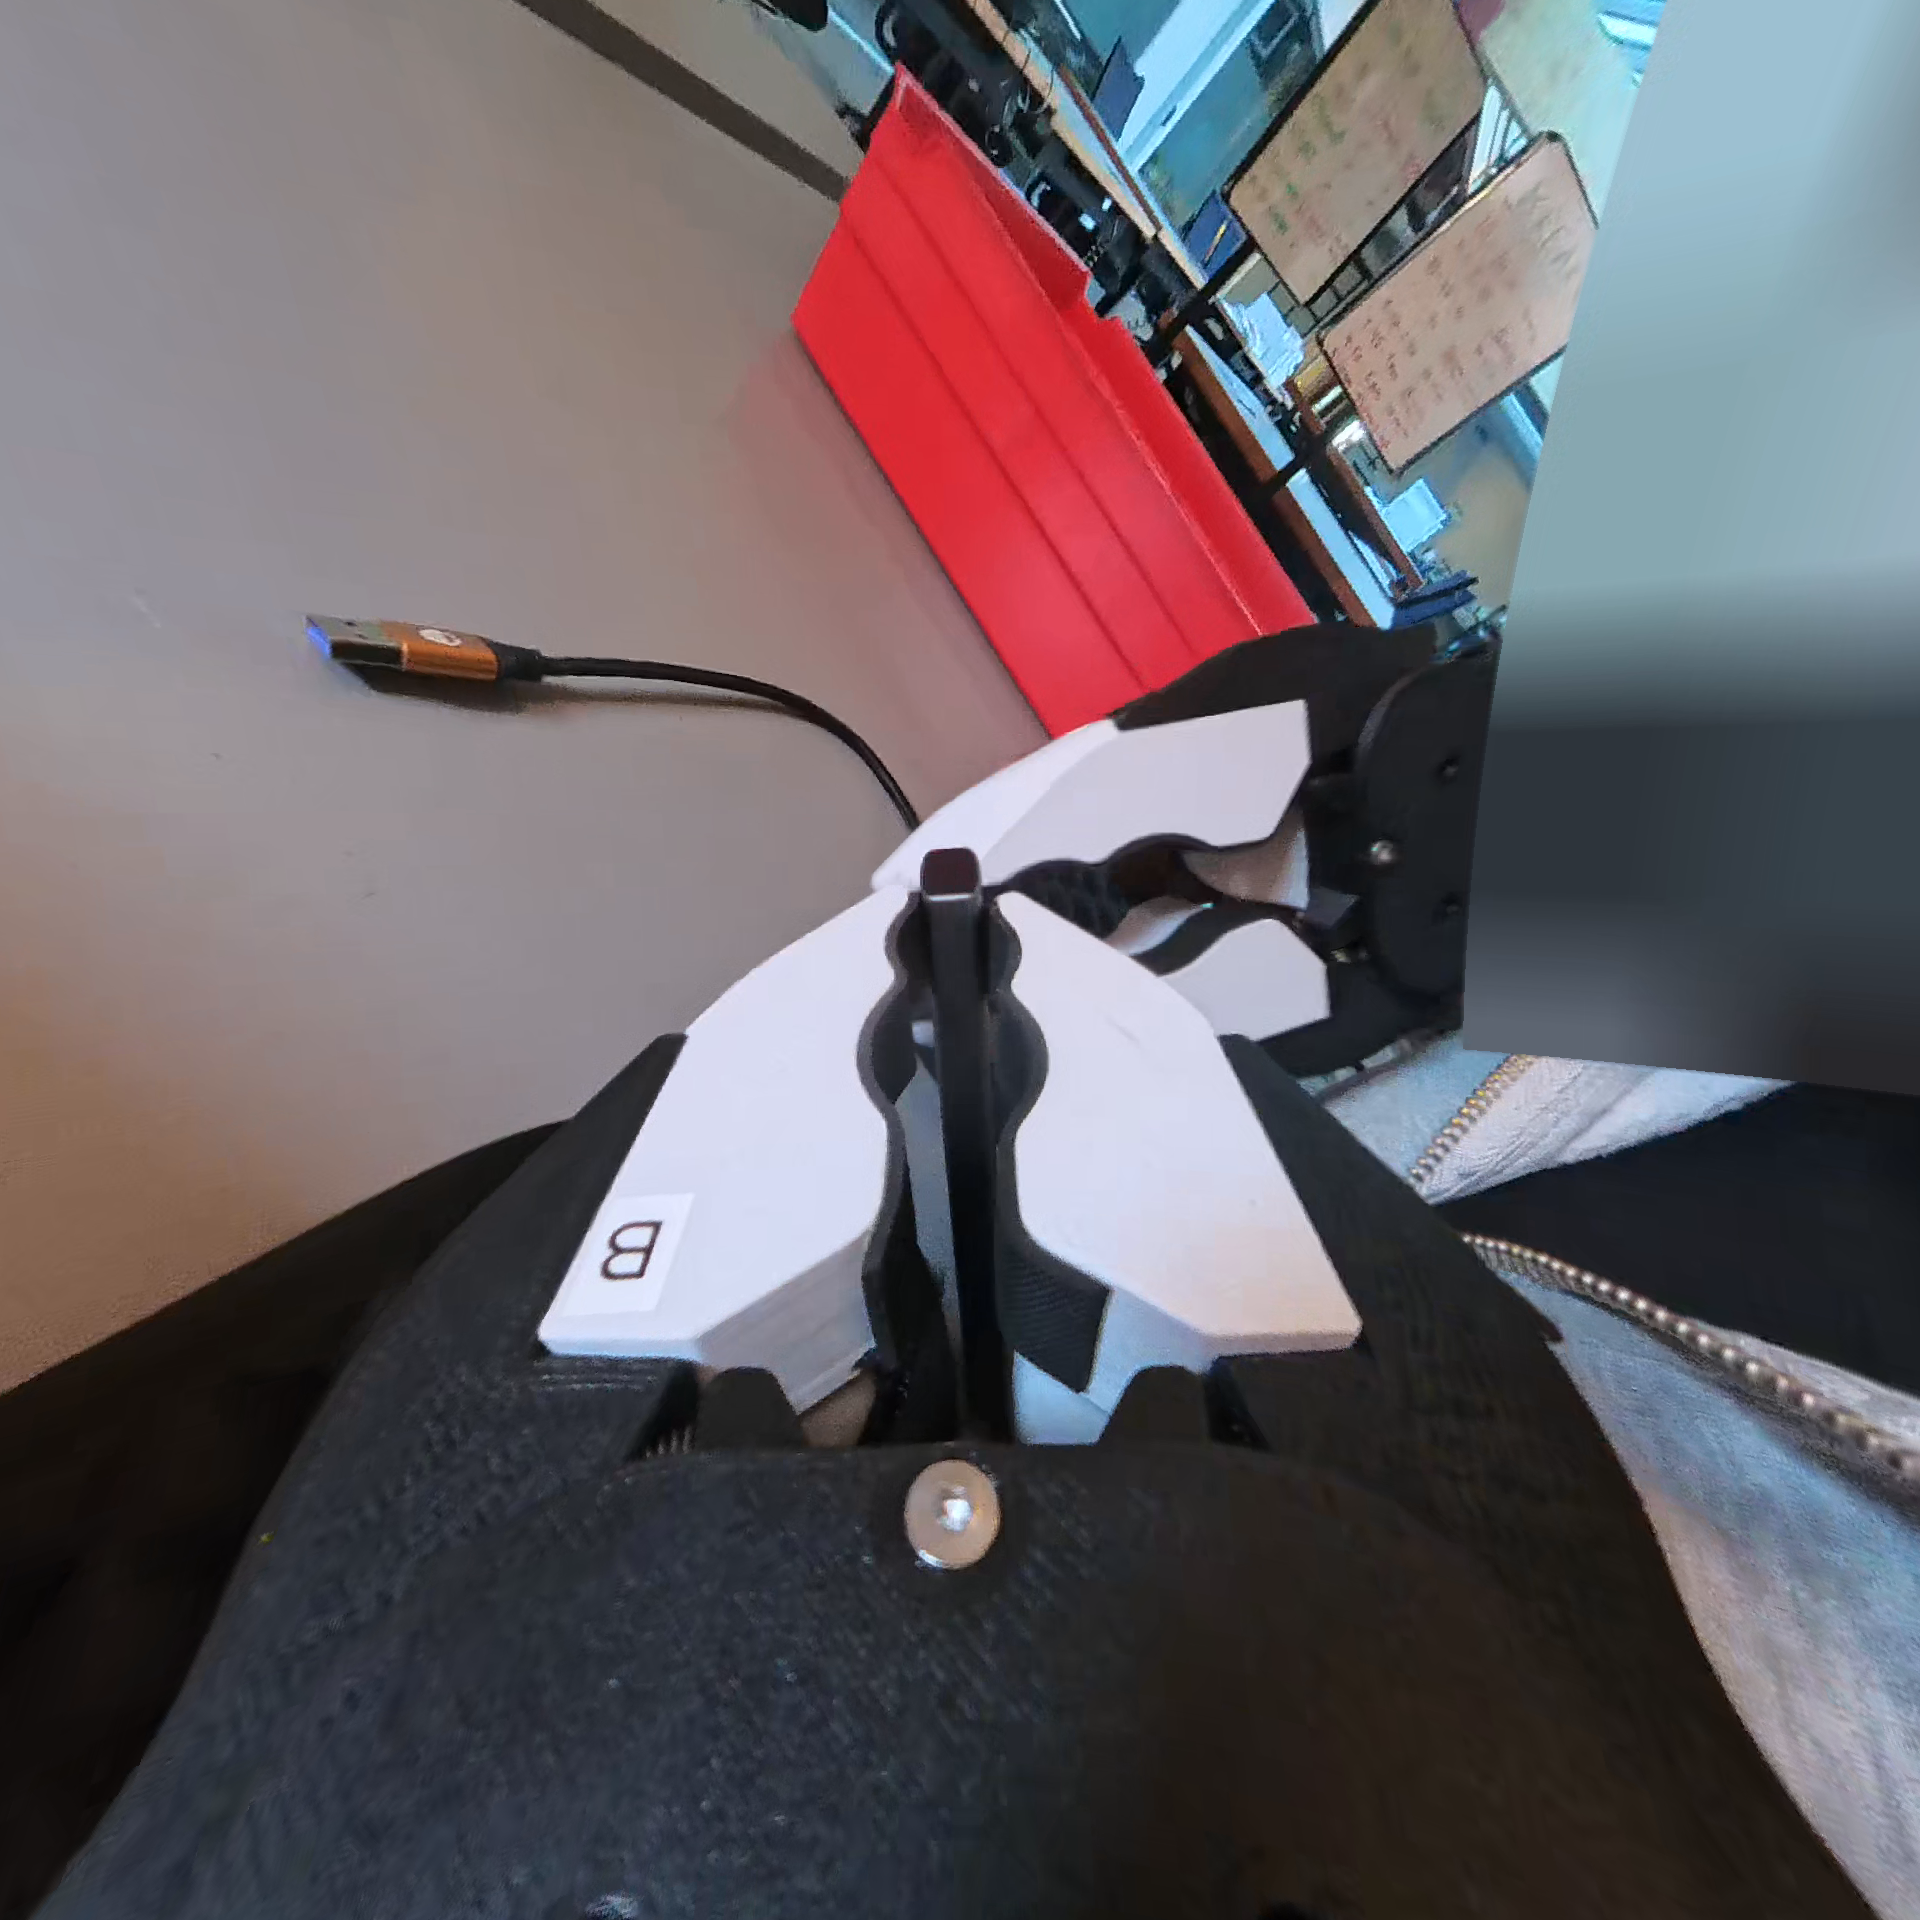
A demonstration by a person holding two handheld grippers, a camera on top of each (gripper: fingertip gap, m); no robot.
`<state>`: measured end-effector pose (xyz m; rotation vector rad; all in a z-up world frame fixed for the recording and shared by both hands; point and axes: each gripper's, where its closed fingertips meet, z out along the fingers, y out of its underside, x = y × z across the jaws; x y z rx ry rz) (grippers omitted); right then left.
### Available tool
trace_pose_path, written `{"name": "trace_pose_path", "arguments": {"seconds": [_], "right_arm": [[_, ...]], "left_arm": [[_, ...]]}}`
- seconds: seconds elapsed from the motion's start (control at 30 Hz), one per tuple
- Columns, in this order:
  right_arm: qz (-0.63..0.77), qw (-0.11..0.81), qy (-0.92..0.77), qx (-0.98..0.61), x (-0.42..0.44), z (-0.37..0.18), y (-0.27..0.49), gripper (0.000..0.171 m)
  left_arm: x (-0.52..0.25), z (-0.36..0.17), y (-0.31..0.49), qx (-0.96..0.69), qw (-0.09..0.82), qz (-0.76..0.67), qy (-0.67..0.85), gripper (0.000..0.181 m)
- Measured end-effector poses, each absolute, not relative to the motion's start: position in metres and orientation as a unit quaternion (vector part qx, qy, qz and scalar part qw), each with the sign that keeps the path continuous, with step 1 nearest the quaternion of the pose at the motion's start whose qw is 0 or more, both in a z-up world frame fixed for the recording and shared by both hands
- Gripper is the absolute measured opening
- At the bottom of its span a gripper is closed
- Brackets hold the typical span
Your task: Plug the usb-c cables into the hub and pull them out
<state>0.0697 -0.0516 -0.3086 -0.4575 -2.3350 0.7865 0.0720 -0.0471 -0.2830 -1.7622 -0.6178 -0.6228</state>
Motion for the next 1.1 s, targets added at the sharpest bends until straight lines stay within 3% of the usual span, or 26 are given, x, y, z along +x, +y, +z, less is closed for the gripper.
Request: {"name": "trace_pose_path", "arguments": {"seconds": [0.1, 0.17, 0.47, 0.7, 0.77, 0.93, 1.1], "right_arm": [[0.263, 0.338, -0.894, -0.136, 0.068, -0.308, -0.056, 0.024], [0.244, 0.344, -0.899, -0.123, 0.069, -0.313, -0.058, 0.013], [0.281, 0.288, -0.899, -0.172, 0.094, -0.316, -0.059, 0.019], [0.286, 0.297, -0.894, -0.179, 0.094, -0.31, -0.056, 0.013], [0.308, 0.293, -0.888, -0.174, 0.094, -0.313, -0.056, 0.013], [0.406, 0.23, -0.844, -0.265, 0.082, -0.304, -0.054, 0.03], [0.343, 0.327, -0.857, -0.2, 0.087, -0.309, -0.05, 0.013]], "left_arm": [[0.075, -0.281, -0.045, -0.75, 0.557, -0.257, -0.246, 0.011], [0.074, -0.281, -0.046, -0.746, 0.557, -0.264, -0.253, 0.01], [0.098, -0.283, -0.056, -0.76, 0.552, -0.256, -0.229, 0.011], [0.097, -0.276, -0.064, -0.769, 0.567, -0.216, -0.201, 0.012], [0.096, -0.278, -0.06, -0.746, 0.561, -0.279, -0.225, 0.011], [0.088, -0.274, -0.041, -0.732, 0.549, -0.332, -0.226, 0.01], [0.09, -0.282, -0.035, -0.764, 0.519, -0.321, -0.209, 0.011]]}}
